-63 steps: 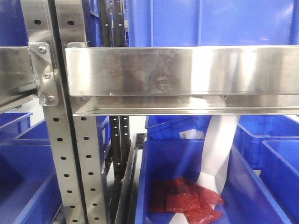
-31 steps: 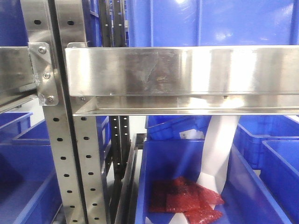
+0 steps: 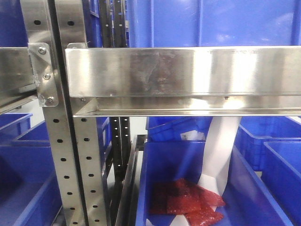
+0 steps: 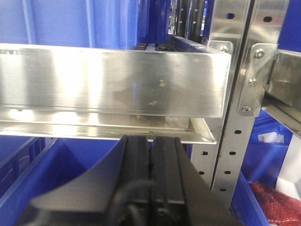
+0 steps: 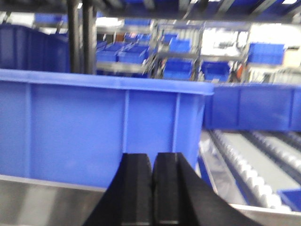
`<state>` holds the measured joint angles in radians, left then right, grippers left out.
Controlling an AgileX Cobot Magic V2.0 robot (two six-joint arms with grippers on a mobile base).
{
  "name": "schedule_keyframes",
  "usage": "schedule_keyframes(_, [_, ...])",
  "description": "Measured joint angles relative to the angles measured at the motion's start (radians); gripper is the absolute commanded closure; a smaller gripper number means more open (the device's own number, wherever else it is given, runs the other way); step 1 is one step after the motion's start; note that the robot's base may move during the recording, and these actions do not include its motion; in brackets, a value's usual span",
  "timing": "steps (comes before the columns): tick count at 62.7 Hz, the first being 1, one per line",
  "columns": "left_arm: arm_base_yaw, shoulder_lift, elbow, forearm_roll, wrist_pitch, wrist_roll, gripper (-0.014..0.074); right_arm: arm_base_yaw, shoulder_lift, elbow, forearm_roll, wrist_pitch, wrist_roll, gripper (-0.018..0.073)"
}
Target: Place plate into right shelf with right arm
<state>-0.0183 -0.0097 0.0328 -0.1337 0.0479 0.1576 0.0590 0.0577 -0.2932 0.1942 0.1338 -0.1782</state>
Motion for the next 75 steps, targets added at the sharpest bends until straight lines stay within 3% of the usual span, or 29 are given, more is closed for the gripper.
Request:
schedule_keyframes(9, [0.0, 0.0, 0.0, 0.0, 0.0, 0.0, 0.0724, 0.0, 0.0, 0.103, -0.045, -0.086, 0.012, 0.051])
schedule_keyframes(31, [0.0, 0.0, 0.0, 0.0, 0.0, 0.0, 0.0724, 0.0, -0.067, 0.318, -0.094, -0.134, 0.146, 0.051])
schedule_keyframes(75, [0.0, 0.0, 0.0, 0.0, 0.0, 0.0, 0.0724, -0.047, -0.068, 0.323, -0.097, -0.161, 0.164, 0.051])
